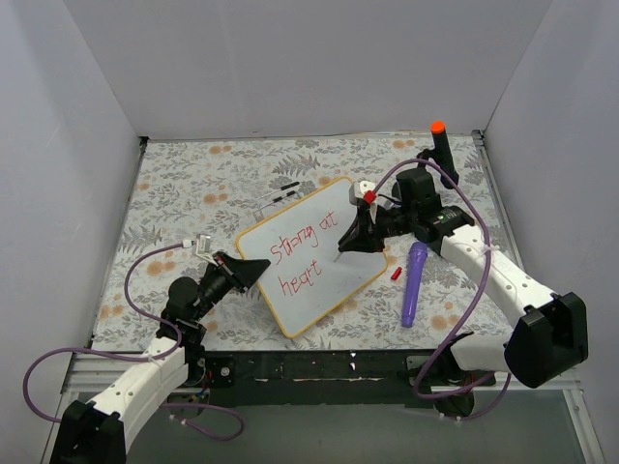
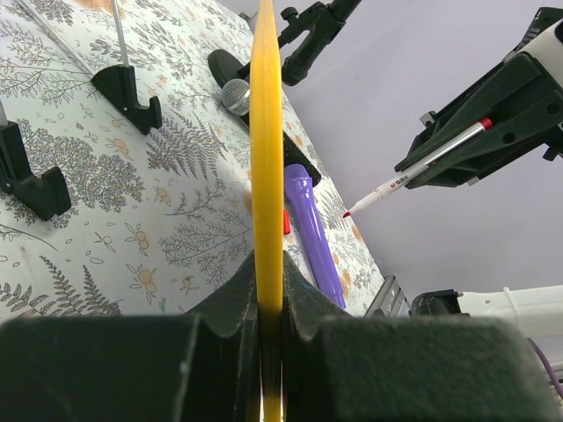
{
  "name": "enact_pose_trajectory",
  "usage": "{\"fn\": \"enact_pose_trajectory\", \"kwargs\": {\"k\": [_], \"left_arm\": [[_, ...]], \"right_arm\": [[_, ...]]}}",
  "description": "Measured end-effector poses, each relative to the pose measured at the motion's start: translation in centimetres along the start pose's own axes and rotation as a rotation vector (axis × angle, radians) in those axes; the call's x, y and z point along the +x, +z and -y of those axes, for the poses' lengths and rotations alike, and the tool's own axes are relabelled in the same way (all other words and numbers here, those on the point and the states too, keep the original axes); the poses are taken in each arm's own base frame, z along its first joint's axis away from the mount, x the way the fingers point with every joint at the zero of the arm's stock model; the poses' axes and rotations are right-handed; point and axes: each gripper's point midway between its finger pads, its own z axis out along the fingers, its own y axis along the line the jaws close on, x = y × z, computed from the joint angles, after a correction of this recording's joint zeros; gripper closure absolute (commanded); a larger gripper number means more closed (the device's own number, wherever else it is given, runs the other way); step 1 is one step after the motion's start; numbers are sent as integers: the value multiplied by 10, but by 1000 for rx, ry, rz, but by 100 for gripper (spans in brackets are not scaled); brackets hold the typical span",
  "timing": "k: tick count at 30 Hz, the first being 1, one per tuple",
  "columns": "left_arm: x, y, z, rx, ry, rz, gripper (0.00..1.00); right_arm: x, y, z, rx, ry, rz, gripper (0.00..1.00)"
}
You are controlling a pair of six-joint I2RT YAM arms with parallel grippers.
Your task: Write a sentence on the whiteboard
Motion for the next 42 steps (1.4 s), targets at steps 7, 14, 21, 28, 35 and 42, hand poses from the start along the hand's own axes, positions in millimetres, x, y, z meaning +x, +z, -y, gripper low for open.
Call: {"fn": "enact_pose_trajectory", "kwargs": {"k": [7, 14, 21, 28, 35, 42], "left_arm": [[0, 0, 0, 0, -1, 1, 100], [0, 0, 0, 1, 0, 1, 100], [0, 0, 0, 0, -1, 2, 100], [0, 0, 0, -4, -5, 3, 100], [-1, 0, -1, -9, -17, 5, 100], [-3, -1, -1, -19, -32, 19, 100]], "right_arm": [[-3, 1, -1, -9, -10, 14, 99], [-3, 2, -2, -20, -12, 26, 99], [-2, 2, -3, -23, 1, 26, 99], [-4, 2, 1, -8, -10, 28, 99], [-1, 2, 8, 30, -13, 11, 99], [-3, 1, 9, 38, -14, 10, 99]]}}
